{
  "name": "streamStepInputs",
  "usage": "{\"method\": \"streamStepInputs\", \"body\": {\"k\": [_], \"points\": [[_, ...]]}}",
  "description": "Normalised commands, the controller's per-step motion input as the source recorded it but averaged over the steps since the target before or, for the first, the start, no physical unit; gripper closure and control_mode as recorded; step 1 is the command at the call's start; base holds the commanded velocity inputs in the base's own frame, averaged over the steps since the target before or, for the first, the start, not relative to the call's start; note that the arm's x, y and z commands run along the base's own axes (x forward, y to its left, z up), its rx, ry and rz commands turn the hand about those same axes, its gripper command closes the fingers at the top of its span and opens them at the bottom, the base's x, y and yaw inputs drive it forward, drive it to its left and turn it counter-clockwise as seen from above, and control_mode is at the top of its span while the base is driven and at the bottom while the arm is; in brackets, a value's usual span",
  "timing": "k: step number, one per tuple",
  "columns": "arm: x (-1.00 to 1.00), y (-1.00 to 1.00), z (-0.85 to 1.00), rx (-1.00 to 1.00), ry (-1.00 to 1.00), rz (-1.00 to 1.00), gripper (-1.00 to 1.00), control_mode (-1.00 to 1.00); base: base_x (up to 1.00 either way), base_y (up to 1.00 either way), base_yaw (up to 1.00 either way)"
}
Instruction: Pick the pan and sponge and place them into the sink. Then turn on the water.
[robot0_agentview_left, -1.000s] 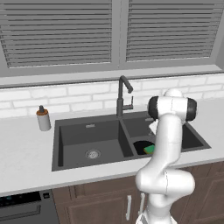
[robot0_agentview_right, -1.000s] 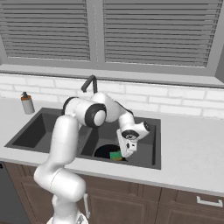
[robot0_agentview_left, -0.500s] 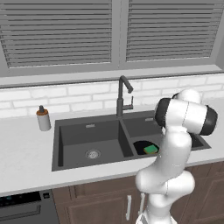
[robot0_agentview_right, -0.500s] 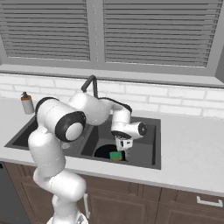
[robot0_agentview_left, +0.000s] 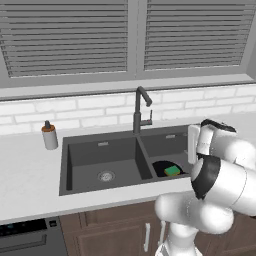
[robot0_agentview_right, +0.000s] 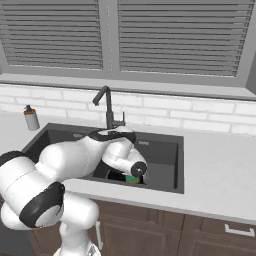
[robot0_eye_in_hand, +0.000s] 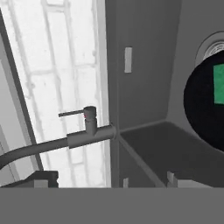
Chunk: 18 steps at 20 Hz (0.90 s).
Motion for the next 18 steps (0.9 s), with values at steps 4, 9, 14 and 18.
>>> {"method": "streamStepInputs", "body": {"k": [4,9,14,18], "points": [[-0.18,0.00,0.99,0.19,0.01,-0.07,-1.00,-1.00,0.00,0.00,0.00],[-0.04,0.00,0.85,0.13,0.26,0.00,-1.00,-1.00,0.00,0.00,0.00],[0.00,0.00,0.28,0.00,0.60,0.00,-1.00,-1.00,0.00,0.00,0.00],[0.00,-0.03,0.06,0.18,0.09,-0.12,-1.00,-1.00,0.00,0.00,0.00]]}}
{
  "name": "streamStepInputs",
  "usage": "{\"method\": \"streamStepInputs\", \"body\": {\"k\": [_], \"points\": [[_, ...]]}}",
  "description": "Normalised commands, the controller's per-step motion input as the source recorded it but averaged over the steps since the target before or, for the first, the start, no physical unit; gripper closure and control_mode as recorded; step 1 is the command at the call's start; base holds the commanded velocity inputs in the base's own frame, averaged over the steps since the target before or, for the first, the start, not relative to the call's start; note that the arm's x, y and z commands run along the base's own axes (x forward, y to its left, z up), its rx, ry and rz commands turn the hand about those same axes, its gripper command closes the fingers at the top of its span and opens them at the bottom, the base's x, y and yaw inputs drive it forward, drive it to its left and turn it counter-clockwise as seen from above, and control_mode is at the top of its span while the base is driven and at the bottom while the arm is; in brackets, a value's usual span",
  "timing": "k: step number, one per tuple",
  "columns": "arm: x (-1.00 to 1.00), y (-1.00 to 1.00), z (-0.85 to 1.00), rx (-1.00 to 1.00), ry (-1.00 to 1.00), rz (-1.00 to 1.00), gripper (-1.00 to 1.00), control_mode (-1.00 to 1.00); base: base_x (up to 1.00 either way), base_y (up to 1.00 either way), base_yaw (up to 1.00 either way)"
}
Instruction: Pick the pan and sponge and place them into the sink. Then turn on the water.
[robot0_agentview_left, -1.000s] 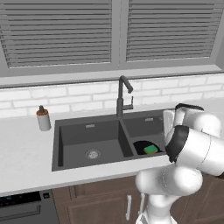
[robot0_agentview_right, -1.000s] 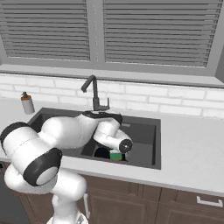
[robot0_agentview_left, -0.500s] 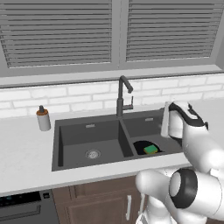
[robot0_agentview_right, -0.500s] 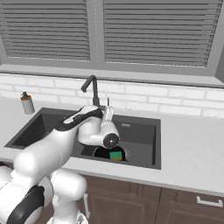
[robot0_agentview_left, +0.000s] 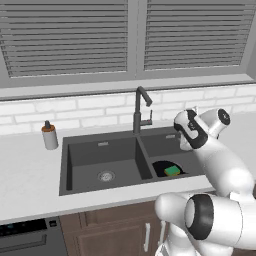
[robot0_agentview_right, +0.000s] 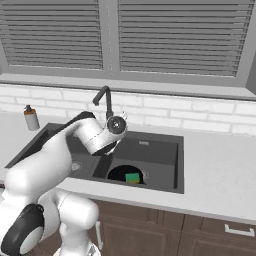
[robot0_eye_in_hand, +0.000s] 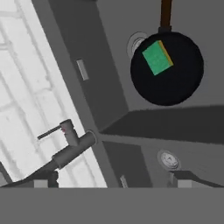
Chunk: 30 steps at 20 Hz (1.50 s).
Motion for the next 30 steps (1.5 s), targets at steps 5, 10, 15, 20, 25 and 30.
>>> {"method": "streamStepInputs", "body": {"k": [5,10,15,20,25,30], "points": [[-0.02,-0.11,0.00,0.29,0.00,-0.17,-1.00,-1.00,0.00,0.00,0.00],[0.00,0.00,0.00,0.26,-0.03,-0.13,-1.00,-1.00,0.00,0.00,0.00],[0.00,-0.04,0.00,0.31,-0.07,-0.06,-1.00,-1.00,0.00,0.00,0.00],[0.00,-0.03,0.00,0.27,-0.09,0.00,-1.00,-1.00,0.00,0.00,0.00],[0.04,0.00,0.00,0.17,-0.08,0.01,-1.00,-1.00,0.00,0.00,0.00],[0.21,0.00,0.00,0.06,0.00,0.06,-1.00,-1.00,0.00,0.00,0.00]]}}
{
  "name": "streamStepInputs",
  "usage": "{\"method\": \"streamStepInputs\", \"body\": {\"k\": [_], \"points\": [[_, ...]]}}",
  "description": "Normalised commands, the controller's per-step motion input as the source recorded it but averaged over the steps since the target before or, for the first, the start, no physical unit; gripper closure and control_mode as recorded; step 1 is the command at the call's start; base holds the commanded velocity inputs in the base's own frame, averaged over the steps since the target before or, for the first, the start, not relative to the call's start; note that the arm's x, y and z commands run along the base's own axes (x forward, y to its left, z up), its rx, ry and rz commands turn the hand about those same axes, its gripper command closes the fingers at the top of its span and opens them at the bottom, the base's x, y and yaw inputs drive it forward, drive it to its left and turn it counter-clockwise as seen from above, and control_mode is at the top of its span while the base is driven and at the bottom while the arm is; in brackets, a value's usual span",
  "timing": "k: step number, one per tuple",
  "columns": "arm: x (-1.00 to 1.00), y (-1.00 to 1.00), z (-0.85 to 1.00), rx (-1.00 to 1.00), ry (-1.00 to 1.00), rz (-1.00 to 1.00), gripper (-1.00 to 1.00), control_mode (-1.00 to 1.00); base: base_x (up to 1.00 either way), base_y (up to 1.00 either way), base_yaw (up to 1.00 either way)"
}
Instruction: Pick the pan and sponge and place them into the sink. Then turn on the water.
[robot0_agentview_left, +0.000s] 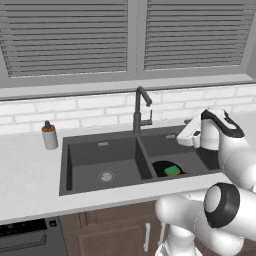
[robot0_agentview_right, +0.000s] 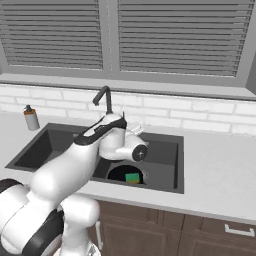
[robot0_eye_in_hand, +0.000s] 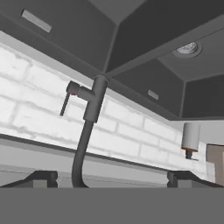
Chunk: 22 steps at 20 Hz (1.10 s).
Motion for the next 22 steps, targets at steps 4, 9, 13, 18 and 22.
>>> {"method": "streamStepInputs", "body": {"k": [4,9,13,18,22], "points": [[0.26,0.00,0.00,0.05,0.00,0.09,-1.00,-1.00,0.00,0.00,0.00],[0.26,0.00,0.00,0.05,-0.01,0.06,-1.00,-1.00,0.00,0.00,0.00],[0.25,0.01,0.00,0.03,-0.03,0.09,-1.00,-1.00,0.00,0.00,0.00],[0.21,0.05,0.00,0.02,-0.04,0.08,-1.00,-1.00,0.00,0.00,0.00],[0.24,0.09,0.00,0.02,-0.01,0.08,-1.00,-1.00,0.00,0.00,0.00]]}}
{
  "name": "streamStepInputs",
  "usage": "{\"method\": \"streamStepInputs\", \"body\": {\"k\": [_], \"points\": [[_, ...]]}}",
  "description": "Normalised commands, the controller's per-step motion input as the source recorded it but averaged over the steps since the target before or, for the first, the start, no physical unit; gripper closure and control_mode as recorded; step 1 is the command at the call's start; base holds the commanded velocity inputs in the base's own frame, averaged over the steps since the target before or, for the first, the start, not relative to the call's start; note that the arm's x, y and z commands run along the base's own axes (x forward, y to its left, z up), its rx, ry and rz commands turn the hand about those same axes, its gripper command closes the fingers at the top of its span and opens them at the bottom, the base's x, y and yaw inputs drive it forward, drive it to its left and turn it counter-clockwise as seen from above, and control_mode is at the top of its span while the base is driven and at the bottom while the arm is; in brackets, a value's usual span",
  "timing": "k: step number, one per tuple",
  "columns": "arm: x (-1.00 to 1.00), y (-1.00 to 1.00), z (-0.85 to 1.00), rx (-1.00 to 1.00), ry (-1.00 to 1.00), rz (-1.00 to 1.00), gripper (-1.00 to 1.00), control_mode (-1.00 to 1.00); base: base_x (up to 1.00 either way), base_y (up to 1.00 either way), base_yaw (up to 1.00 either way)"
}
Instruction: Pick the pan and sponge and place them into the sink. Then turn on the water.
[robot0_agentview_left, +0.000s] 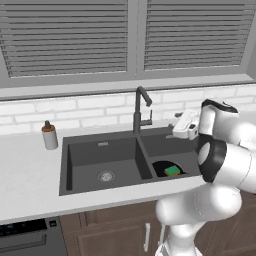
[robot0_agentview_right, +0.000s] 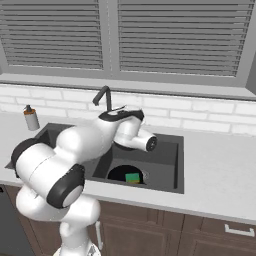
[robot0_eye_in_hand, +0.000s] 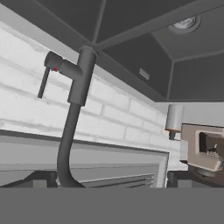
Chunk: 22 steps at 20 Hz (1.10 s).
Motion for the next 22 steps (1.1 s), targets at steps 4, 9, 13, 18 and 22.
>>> {"method": "streamStepInputs", "body": {"k": [4,9,13,18,22], "points": [[0.26,0.14,0.00,0.01,-0.02,0.05,-1.00,-1.00,0.00,0.00,0.00],[0.20,0.17,0.00,0.01,-0.01,0.01,-1.00,-1.00,0.00,0.00,0.00],[0.17,0.16,-0.06,0.00,0.00,0.00,-1.00,-1.00,0.00,0.00,0.00],[0.22,0.08,-0.13,0.01,0.00,0.00,-1.00,-1.00,0.00,0.00,0.00],[0.30,0.00,-0.16,0.06,0.00,0.00,-1.00,-1.00,0.00,0.00,0.00]]}}
